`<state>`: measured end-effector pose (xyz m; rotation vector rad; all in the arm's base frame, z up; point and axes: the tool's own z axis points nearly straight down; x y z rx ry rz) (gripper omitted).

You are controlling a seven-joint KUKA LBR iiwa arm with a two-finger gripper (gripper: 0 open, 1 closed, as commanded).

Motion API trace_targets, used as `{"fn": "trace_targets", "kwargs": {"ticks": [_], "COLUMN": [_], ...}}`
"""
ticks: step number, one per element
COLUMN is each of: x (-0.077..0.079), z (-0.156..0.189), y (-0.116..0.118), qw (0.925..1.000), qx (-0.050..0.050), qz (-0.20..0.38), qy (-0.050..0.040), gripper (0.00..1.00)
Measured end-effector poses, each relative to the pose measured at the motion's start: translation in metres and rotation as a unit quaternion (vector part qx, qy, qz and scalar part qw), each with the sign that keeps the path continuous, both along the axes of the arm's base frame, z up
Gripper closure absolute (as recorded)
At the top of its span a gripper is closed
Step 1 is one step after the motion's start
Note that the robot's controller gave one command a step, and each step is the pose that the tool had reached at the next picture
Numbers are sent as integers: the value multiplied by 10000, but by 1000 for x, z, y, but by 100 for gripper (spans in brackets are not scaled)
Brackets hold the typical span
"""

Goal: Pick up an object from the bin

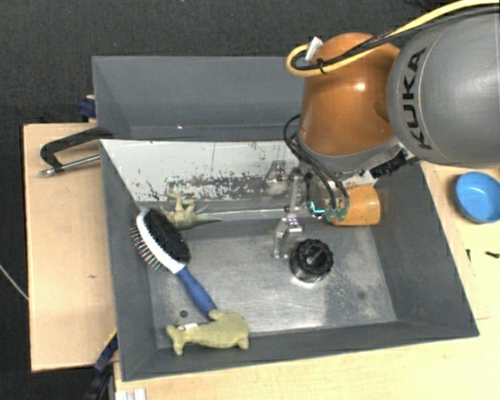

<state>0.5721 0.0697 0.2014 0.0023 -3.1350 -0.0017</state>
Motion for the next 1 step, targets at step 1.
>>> {"fn": "trace_targets", "kwargs": {"ticks": [1], "x": [10], "z": [-88], "y": [-69], "qw": [9985], "qx": [-9], "qz": [554], "qy": [-7], "gripper": [0]}}
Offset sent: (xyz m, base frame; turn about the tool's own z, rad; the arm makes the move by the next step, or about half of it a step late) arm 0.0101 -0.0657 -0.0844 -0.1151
